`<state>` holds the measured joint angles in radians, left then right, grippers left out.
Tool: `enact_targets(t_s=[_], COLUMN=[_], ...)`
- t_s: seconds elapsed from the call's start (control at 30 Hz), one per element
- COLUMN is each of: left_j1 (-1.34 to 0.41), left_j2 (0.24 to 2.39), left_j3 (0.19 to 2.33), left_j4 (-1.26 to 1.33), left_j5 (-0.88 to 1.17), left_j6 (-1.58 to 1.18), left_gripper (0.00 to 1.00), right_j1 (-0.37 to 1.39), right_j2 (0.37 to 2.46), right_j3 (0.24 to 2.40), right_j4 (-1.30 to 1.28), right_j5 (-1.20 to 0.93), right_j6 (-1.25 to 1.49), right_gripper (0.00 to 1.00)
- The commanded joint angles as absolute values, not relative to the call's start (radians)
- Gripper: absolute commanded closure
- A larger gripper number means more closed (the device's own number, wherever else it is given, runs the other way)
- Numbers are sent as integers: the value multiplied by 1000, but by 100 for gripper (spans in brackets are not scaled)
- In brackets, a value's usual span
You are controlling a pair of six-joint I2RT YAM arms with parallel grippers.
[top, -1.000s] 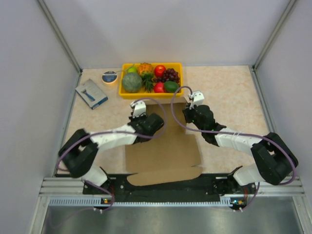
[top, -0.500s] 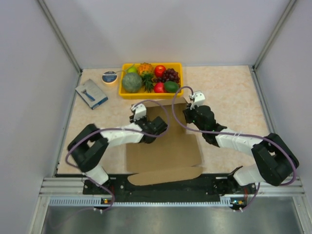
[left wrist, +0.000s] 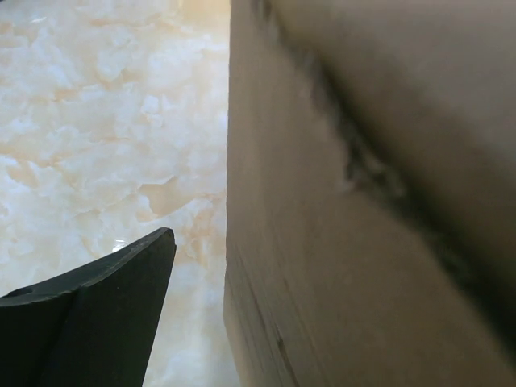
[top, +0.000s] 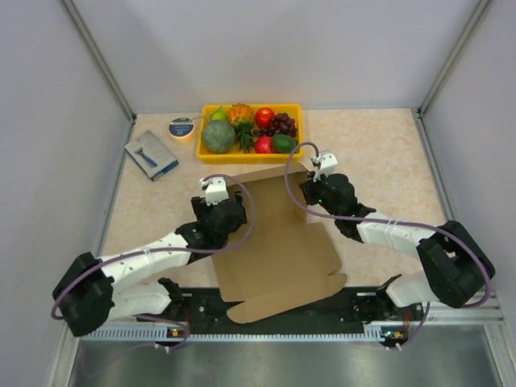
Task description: Fold the paper box
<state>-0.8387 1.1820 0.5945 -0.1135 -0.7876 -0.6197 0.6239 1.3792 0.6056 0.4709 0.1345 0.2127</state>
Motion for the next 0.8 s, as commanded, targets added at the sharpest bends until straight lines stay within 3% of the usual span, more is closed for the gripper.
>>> enact_targets(t_s=[0.0,0.2,0.5,0.77], left_j1=[-836,-833,-830,-830], left_j2=[1033,836,533,387], left_j3=[560,523,546,759], left_j4=[-35,-95,-271,-540], left_j5=[-675,-568,-393,-394], left_j6=[-555,-532,-526,-578], left_gripper=[2,2,2,2], right_j1=[624,618,612,607], right_j2=[1365,1391,1446,1480], right_j3=[670,735,957,1095], right_j4=[500,378,-115,-350], right_j5=[69,58,63,57], right_j6=[233,235,160,106], right_gripper=[100,100,100,100])
